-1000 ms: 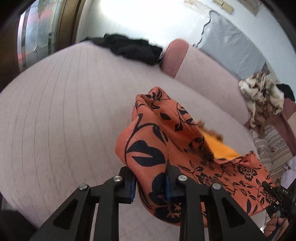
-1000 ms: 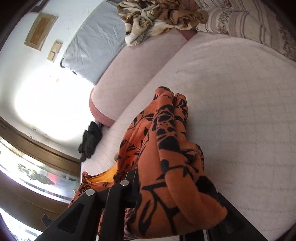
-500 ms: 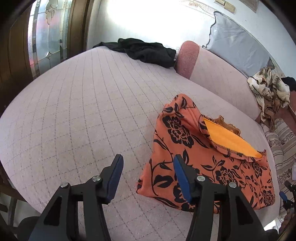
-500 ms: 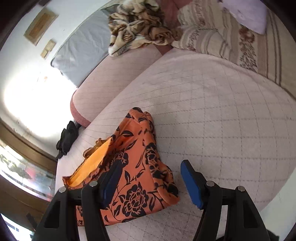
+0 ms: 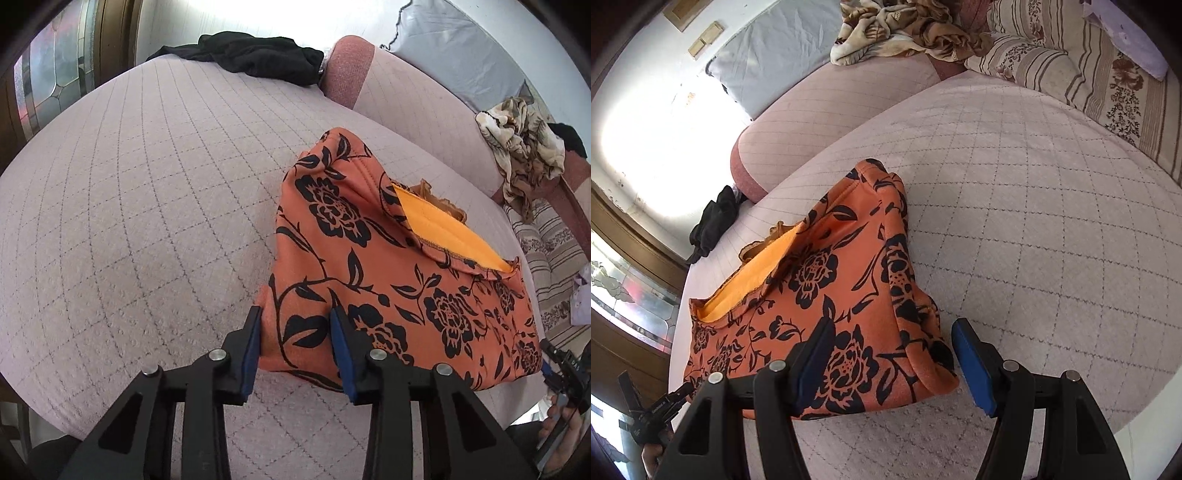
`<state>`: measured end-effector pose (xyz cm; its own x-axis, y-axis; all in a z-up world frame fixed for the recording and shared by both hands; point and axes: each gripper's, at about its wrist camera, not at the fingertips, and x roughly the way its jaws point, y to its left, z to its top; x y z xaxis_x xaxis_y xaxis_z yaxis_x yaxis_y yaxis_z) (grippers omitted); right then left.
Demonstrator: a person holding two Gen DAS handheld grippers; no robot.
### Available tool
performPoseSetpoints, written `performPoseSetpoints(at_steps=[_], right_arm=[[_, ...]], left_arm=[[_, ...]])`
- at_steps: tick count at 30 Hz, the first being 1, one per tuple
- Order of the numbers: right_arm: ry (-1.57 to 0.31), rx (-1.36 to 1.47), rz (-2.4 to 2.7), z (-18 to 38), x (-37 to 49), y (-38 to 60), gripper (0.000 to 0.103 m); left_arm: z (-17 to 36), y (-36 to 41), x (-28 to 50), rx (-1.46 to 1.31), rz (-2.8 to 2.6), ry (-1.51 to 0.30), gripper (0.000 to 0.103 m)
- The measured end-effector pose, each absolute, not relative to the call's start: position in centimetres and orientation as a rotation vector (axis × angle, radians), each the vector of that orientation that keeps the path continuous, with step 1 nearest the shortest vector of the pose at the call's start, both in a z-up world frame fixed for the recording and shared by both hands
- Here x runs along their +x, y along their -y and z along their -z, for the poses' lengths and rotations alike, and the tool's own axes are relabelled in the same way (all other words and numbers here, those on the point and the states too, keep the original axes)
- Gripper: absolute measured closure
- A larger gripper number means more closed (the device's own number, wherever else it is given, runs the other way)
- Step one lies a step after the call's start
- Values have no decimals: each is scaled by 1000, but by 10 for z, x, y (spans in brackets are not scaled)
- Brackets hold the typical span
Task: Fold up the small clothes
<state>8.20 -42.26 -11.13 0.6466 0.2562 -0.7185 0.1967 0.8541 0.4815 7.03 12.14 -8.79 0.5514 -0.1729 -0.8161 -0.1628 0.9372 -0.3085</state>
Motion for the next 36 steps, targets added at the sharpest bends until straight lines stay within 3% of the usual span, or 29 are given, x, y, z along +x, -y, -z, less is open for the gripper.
performPoseSetpoints(at_steps=[11, 12, 13, 16, 19, 23, 30, 36], right_arm=[[-869, 620, -55, 118, 76, 430, 34], [-868, 617, -57, 118, 75, 429, 34], [-867, 616, -60, 118, 76, 429, 34], [-860, 613, -63, 117, 76, 428, 34], [-860, 609, -62, 117, 75, 429, 34], [-850, 622, -70, 116, 76, 430, 34], [-823, 573, -106, 89, 80, 425, 34], [-827, 371, -213, 52, 115, 392, 33]], left_arm=[[82, -128, 78, -341, 57, -992, 67], [85, -126, 80, -334, 64, -1007, 73], [87, -125, 82, -326, 56, -1023, 93], [70, -125, 72, -374, 61, -1002, 98], [59, -122, 55, -382, 47, -978, 98], [116, -135, 62, -430, -11, -1107, 96], [92, -125, 58, -327, -21, -1033, 94], [49, -120, 57, -252, -18, -870, 68]])
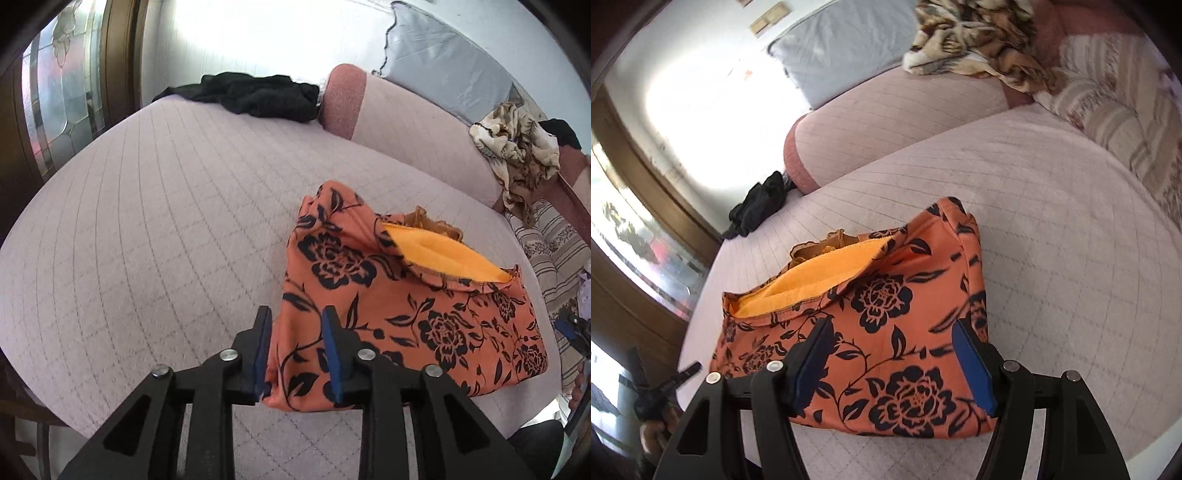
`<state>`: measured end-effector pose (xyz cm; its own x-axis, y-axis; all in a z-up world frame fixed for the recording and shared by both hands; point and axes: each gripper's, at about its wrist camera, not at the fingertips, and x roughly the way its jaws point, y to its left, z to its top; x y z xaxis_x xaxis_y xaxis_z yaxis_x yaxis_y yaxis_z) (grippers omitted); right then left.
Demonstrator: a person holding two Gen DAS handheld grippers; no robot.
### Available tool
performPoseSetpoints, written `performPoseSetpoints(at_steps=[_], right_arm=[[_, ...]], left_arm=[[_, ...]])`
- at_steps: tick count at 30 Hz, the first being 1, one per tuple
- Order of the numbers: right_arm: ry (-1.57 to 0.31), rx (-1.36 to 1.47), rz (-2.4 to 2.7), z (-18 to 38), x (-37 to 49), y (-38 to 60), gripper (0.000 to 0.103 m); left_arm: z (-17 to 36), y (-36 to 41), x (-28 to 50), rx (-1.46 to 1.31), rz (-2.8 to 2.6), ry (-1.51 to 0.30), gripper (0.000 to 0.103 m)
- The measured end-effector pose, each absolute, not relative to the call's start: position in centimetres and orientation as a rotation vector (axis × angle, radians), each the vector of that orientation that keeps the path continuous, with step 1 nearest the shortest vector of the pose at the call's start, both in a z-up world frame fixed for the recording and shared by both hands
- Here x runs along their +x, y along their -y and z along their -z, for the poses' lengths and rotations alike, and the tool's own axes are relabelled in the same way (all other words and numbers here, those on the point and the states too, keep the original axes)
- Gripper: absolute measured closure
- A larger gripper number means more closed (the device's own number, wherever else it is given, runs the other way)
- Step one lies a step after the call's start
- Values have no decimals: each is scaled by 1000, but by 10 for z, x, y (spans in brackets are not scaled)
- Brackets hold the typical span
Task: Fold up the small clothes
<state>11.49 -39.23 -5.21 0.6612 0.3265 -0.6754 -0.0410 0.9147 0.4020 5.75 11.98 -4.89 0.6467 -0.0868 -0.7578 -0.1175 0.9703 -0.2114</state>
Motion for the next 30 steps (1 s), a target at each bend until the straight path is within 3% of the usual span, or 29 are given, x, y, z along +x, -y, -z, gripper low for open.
performPoseSetpoints(at_steps=[2, 10, 22, 23, 24, 25, 26, 27, 30], right_arm=[[-825, 254, -175, 50, 133, 388, 33], [-955, 138, -174, 90, 226, 410, 33], [-983, 70, -263, 111, 258, 401, 33], [-984, 73, -272, 111, 261, 401, 33], [-985, 81, -280, 110, 265, 402, 37], [-989, 95, -290, 110, 268, 402, 45], [-999, 109, -297, 109, 272, 403, 73], [-1010, 120, -280, 109, 277, 405, 87], [-1035, 252, -162, 120, 288, 429, 89]], left_arm=[[47, -118, 70, -196, 8, -848, 61], [73, -102, 165, 11, 120, -953, 60], [77, -80, 223, 193, 262, -1013, 59], [79, -80, 230, 191, 249, -1021, 64], [80, -83, 236, 168, 230, -1022, 74], [80, -89, 243, 127, 205, -1028, 96], [81, -98, 249, 66, 170, -1027, 96], [84, -108, 254, -7, 128, -1028, 96], [108, -129, 267, -190, 35, -1096, 91]])
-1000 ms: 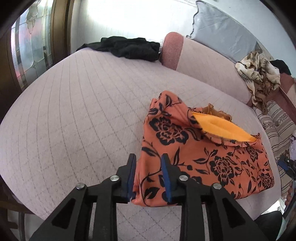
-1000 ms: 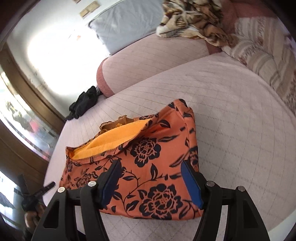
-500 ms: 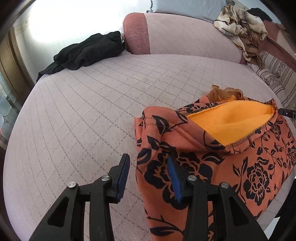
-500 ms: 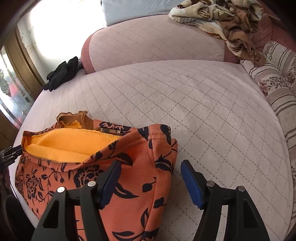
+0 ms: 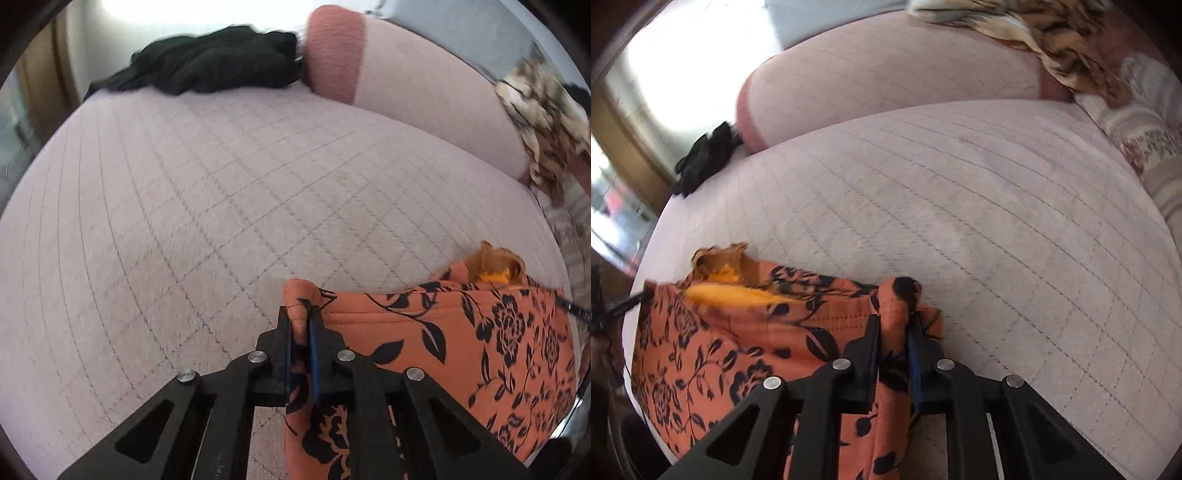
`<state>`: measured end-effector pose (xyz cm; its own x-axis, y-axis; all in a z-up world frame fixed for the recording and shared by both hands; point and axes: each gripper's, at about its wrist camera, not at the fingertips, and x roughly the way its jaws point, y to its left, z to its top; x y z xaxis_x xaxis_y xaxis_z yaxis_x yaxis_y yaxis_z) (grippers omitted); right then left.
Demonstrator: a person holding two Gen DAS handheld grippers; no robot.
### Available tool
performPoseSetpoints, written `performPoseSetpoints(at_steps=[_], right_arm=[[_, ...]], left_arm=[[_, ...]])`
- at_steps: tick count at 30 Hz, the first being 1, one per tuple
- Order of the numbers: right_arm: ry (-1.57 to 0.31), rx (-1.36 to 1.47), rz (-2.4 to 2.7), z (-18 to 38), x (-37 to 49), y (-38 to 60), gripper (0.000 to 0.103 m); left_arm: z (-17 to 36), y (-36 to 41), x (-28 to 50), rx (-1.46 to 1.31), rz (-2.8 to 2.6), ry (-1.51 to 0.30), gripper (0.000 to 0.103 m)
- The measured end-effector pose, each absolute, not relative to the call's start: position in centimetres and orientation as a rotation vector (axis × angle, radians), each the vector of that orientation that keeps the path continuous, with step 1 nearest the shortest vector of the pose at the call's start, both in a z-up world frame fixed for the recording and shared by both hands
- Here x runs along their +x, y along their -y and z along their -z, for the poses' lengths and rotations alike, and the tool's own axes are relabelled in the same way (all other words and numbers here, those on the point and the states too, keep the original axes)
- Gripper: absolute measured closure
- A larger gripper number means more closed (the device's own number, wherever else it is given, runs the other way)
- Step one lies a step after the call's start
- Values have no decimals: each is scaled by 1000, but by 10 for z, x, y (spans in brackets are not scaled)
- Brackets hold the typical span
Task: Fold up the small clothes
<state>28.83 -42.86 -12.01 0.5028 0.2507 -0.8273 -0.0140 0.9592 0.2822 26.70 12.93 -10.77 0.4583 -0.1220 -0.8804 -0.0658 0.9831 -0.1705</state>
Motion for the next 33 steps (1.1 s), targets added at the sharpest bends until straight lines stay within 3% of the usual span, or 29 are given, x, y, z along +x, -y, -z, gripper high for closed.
performPoseSetpoints(at_steps=[3, 5, 12, 14, 16, 17, 18, 19, 20, 22, 28, 30, 33], right_arm=[[-1036, 399, -93, 134, 284, 446, 84], [-1004, 408, -59, 127, 275, 446, 80], [-903, 417, -165, 69, 226, 421, 79], [-930, 458, -292, 66, 205, 400, 78], [-984, 509, -409, 77, 190, 386, 63], [-1023, 515, -411, 88, 185, 384, 37], [-1062, 506, -353, 104, 183, 387, 32], [-1085, 523, -264, 120, 181, 399, 34], [-1075, 618, -200, 132, 177, 417, 46], [-1024, 740, -97, 126, 163, 436, 50], [-869, 633, -296, 70, 98, 386, 33], [-885, 680, -385, 82, 85, 371, 28], [-989, 777, -267, 135, 86, 376, 28]], left_arm=[[102, -126, 263, -196, -5, -1054, 85], [92, -127, 256, -199, -39, -1030, 65], [46, -123, 189, -216, 7, -896, 50], [41, -109, 162, -203, 54, -876, 40], [42, -97, 137, -203, 95, -861, 33], [49, -90, 129, -198, 112, -869, 29], [59, -83, 122, -182, 120, -894, 27], [74, -76, 122, -160, 117, -942, 27], [93, -72, 123, -137, 99, -1010, 27], [105, -69, 116, -96, 61, -1004, 27], [54, -65, 87, -189, 126, -849, 27], [60, -57, 84, -170, 132, -851, 24], [103, -53, 95, -184, 149, -995, 24]])
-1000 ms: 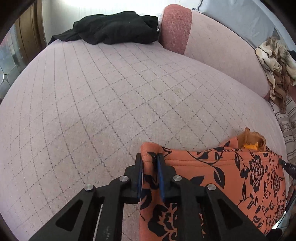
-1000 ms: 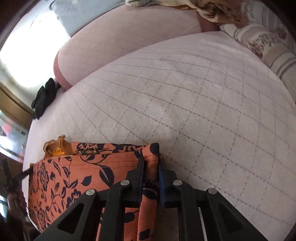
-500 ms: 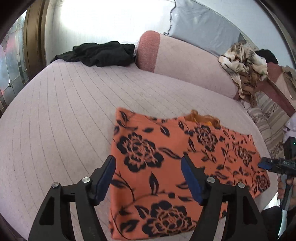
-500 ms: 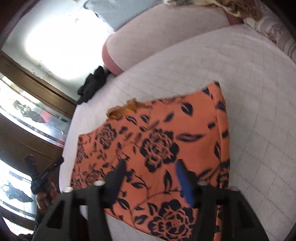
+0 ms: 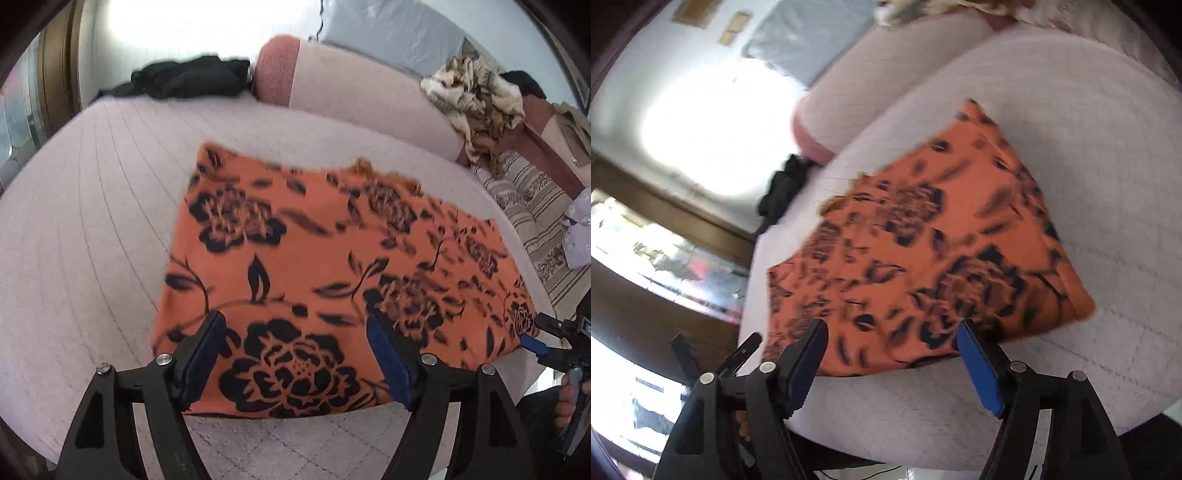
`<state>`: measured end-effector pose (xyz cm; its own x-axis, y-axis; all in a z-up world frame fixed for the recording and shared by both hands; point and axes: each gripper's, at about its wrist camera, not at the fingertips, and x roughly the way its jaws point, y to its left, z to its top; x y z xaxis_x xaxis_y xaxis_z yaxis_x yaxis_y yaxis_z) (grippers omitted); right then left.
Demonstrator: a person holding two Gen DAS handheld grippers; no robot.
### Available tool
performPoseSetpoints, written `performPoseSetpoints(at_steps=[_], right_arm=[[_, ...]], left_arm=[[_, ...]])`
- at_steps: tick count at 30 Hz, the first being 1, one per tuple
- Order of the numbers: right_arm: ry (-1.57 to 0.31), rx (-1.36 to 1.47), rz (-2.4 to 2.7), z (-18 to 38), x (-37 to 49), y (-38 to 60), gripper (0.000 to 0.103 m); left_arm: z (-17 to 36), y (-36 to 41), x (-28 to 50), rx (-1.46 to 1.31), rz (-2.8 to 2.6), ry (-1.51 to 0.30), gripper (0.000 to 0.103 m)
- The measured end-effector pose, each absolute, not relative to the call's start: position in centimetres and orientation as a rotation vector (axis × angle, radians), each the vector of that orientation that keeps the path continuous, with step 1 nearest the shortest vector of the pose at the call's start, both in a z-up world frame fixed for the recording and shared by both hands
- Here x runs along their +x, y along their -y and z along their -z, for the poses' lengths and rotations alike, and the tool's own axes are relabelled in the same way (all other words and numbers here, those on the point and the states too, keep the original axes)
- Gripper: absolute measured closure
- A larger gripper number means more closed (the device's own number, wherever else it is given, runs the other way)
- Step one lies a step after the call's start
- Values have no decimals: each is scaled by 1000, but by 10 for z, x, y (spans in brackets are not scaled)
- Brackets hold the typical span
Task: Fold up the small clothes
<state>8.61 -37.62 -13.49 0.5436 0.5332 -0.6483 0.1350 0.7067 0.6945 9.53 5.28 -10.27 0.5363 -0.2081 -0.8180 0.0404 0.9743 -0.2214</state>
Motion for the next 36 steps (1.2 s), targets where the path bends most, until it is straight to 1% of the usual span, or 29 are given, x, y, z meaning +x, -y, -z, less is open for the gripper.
performPoseSetpoints(at_steps=[1, 2, 3, 6, 8, 12, 16, 17, 18, 19, 20, 24, 25, 27, 28, 29, 30, 31, 32, 36], right_arm=[[-1013, 889, -200, 155, 82, 387, 35], [-960, 1020, -175, 161, 74, 398, 38], [-924, 1079, -172, 159, 67, 403, 38], [-870, 1025, -138, 141, 47, 400, 33], [-881, 1039, -124, 143, 42, 401, 33], [-895, 1140, -89, 163, 51, 405, 32], [-837, 1137, -46, 162, 68, 406, 32], [-809, 1146, -16, 163, 69, 408, 32], [-788, 1174, 8, 165, 72, 412, 36], [-778, 1182, 25, 165, 75, 414, 45], [-783, 1146, 30, 162, 79, 414, 90], [-803, 926, 64, 137, 84, 401, 91], [-823, 884, 82, 138, 82, 400, 91], [-877, 897, 102, 160, 80, 404, 86], [-852, 938, 82, 162, 76, 409, 82], [-849, 956, 67, 158, 76, 411, 73], [-852, 934, 68, 150, 75, 412, 54], [-854, 894, 79, 141, 73, 414, 40], [-846, 858, 92, 132, 69, 418, 30], [-789, 803, 153, 107, 60, 451, 30]], left_arm=[[107, -52, 94, -171, 144, -991, 27], [100, -50, 89, -146, 140, -958, 27], [91, -48, 86, -145, 141, -942, 27], [65, -45, 80, -199, 183, -841, 26], [59, -37, 85, -196, 201, -827, 26], [70, -17, 103, -204, 245, -856, 26], [108, -6, 114, -142, 230, -915, 26], [109, -5, 110, -113, 234, -869, 26], [109, -1, 109, -80, 232, -857, 26], [109, 1, 108, -62, 228, -862, 26], [109, 1, 108, -63, 230, -857, 26], [111, -3, 108, -99, 242, -848, 26], [111, -3, 109, -97, 243, -846, 26], [111, -3, 109, -85, 240, -843, 26], [110, -3, 109, -79, 237, -842, 26], [110, -3, 110, -76, 236, -840, 26], [110, -2, 109, -75, 234, -839, 26], [110, -2, 109, -71, 232, -837, 26], [110, -1, 110, -65, 229, -836, 25], [111, 1, 111, -50, 222, -834, 24]])
